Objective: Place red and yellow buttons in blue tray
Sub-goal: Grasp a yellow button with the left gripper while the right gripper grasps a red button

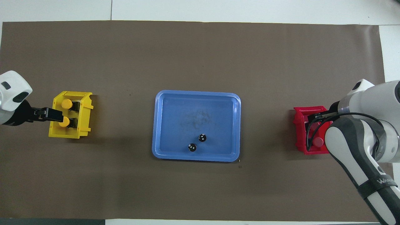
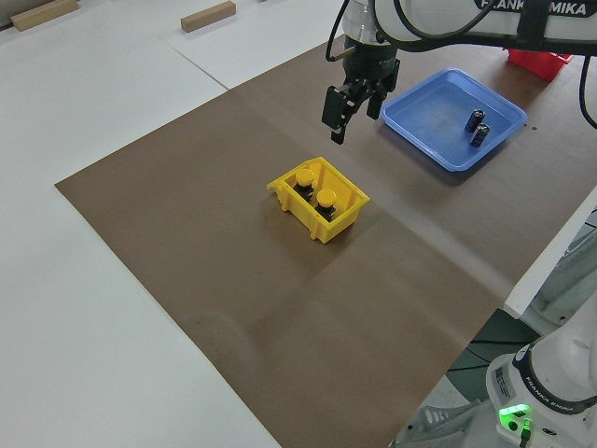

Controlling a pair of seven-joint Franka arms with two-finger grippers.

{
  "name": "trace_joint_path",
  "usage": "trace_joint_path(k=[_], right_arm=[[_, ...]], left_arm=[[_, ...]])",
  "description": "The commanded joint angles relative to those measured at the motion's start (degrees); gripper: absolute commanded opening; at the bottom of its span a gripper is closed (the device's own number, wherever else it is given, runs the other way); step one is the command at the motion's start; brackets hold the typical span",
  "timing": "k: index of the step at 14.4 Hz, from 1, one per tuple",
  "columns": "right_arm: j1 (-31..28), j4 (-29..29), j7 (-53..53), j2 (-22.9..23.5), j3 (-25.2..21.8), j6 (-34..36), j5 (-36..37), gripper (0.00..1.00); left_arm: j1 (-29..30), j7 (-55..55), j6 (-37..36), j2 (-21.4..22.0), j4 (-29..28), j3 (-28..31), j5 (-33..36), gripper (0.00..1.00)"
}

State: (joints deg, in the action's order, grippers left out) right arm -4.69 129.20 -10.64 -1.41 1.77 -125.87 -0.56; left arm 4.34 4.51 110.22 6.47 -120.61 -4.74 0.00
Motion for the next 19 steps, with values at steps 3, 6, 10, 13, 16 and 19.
trace_joint_path(k=[3, 6, 10, 13, 16, 19], right_arm=[[-0.2, 2.6, -1.6, -1.0, 0.2, -2.6, -0.9, 0.67], [-0.1, 2.9, -1.6, -1.0, 0.2, -3.1, -0.9, 0.66], [-0.1, 4.2, -1.7, -1.4, 0.2, -3.4, -0.9, 0.61], [-0.1, 5.1, -1.8, -1.6, 0.2, -3.8, -0.9, 0.61], [-0.1, 5.7, -1.8, -1.7, 0.2, -4.3, -0.9, 0.59], [-0.1, 5.7, -1.8, -1.7, 0.2, -4.4, -0.9, 0.48]], left_arm=[[1.5, 0.1, 10.4, -4.5, -5.1, 0.0, -0.3, 0.87], [2.5, 0.0, 12.9, -5.9, -5.1, 0.0, -0.3, 0.78], [2.4, -0.6, 13.9, -6.3, -5.4, -0.1, -0.3, 0.73], [2.4, -0.7, 14.1, -5.6, -7.4, -0.1, -0.3, 0.73], [2.2, -1.2, 16.1, -5.1, -9.5, -0.1, -0.3, 0.75], [1.6, -3.0, 16.9, -5.8, -9.4, -0.1, -0.3, 0.75]])
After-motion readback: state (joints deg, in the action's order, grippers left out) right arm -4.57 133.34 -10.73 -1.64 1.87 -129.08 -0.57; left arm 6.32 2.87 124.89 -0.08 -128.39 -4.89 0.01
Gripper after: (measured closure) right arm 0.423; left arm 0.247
